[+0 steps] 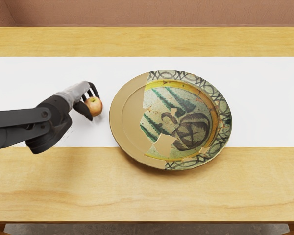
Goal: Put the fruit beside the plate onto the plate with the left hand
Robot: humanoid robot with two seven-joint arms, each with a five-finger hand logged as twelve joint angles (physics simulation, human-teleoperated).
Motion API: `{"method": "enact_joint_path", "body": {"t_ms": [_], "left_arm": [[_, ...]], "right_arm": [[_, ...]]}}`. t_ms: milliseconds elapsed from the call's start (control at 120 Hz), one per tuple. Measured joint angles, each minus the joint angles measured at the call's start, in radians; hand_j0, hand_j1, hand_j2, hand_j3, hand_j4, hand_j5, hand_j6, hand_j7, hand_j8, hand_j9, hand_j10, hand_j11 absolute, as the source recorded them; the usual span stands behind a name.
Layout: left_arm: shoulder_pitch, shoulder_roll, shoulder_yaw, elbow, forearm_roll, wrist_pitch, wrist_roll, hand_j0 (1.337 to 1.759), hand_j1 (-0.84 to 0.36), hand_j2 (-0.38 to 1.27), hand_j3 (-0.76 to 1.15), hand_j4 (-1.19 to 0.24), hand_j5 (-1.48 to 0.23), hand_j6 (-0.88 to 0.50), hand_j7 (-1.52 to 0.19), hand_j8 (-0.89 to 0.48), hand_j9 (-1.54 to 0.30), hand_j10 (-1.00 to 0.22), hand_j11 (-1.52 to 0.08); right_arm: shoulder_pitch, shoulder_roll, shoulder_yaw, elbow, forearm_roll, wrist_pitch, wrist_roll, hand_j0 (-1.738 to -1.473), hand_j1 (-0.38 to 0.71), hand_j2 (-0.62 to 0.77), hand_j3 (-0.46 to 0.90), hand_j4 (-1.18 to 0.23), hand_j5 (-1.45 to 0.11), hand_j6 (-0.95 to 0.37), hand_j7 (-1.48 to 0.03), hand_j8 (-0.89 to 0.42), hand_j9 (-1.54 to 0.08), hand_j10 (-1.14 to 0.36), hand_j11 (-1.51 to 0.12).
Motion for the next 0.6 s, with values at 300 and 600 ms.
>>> {"method": "enact_joint_path", "body": {"t_ms": [300, 600], "left_arm": [[-0.134, 0.035, 0.003, -0.097, -0.120, -0.018, 0.001, 1.652, -0.31, 0.51, 0.00, -0.42, -1.22, -0.29, -1.18, -0.50, -1.16, -0.85, -1.16], [-0.192, 0.023, 0.002, -0.157, -0.206, -0.030, 0.002, 1.655, -0.39, 0.71, 0.00, -0.49, -1.19, -0.38, -1.15, -0.66, -1.15, -0.87, -1.15]], "right_arm": [[0.000, 0.000, 0.000, 0.000, 0.000, 0.000, 0.000, -1.658, -0.31, -0.01, 0.00, -0.04, -0.05, -0.04, -0.05, -0.04, -0.05, -0.03, -0.05], [0.000, 0.000, -0.001, 0.000, 0.000, 0.000, 0.001, -1.658, -0.31, -0.01, 0.00, -0.04, -0.05, -0.04, -0.05, -0.04, -0.05, -0.03, -0.05]]}}
